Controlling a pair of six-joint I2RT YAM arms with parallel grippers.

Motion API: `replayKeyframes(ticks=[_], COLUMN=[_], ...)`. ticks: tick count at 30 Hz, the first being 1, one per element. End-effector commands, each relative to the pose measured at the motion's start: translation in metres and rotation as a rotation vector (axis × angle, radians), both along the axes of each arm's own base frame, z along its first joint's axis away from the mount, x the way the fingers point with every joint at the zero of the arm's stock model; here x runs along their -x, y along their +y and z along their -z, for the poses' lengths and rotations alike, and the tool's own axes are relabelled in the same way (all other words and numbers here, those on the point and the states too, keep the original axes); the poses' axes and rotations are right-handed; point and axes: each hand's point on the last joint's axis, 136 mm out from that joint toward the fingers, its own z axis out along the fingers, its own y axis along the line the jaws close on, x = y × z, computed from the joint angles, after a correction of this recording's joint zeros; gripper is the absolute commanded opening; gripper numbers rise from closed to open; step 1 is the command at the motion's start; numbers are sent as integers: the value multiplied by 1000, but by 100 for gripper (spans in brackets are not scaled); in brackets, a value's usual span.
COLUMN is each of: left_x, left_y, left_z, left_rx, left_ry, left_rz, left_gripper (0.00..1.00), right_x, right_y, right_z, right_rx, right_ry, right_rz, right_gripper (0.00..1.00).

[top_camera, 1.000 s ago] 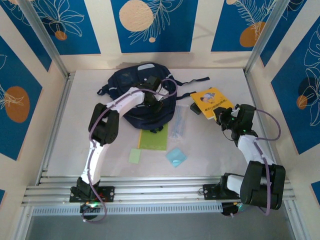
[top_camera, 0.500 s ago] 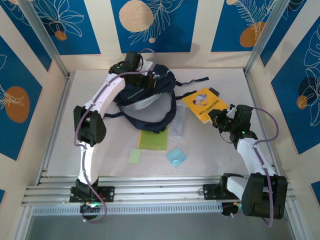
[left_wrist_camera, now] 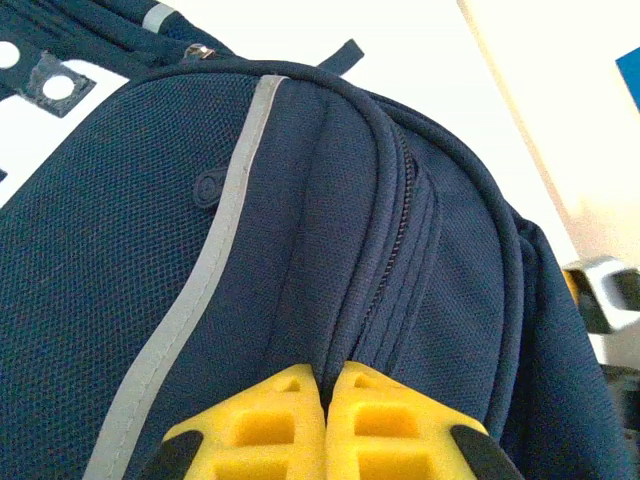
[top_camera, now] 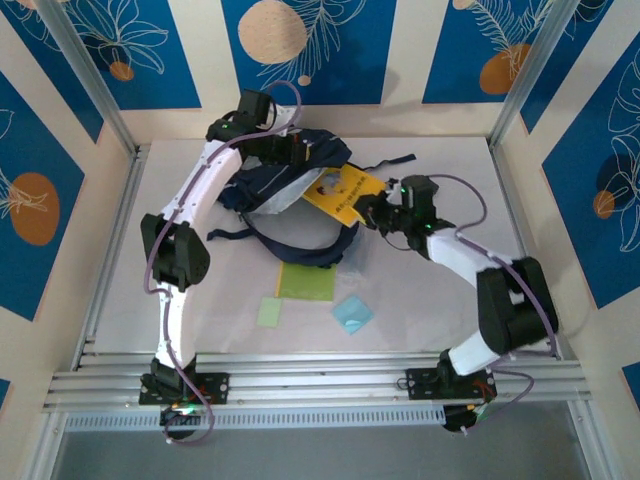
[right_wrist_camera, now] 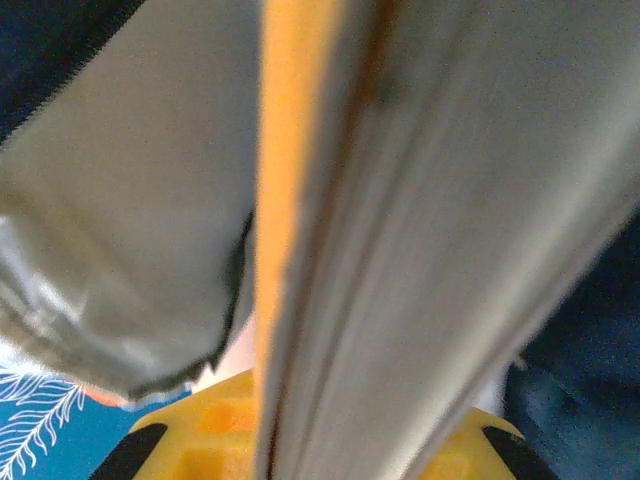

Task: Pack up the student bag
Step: Place the book in the student bag.

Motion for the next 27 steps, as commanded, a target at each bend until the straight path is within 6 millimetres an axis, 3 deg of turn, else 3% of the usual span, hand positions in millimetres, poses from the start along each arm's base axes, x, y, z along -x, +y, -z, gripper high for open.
replayKeyframes(ticks=[1,8,11,15,17,20,27], left_x=[-1,-1,0,-1,-2,-7,-16], left_y=[-8,-8,-7,-2,2,12,43], left_z=[-37,-32,-32,-28,-23,-13,21], left_rx=[99,99,97,83,79,68,3], left_ry=[-54,-38,-40,-43,-38,-28,-21], left_rz=[31,30,25,7,-6,-38,-142], left_gripper=[0,0,0,0,0,0,0], right_x=[-39,-98,-116,-125,-122,-106,-37], right_y=[31,94,113,132,135,132,87], right_z=[-39,-5,16,30,40,47,49], right_rx=[-81,-157,-144,-134,-133,-140,-83], right_ry=[-151,-122,-110,-92,-28,53,155], right_rz=[14,77,140,185,176,111,4], right_gripper=[0,0,0,0,8,36,54])
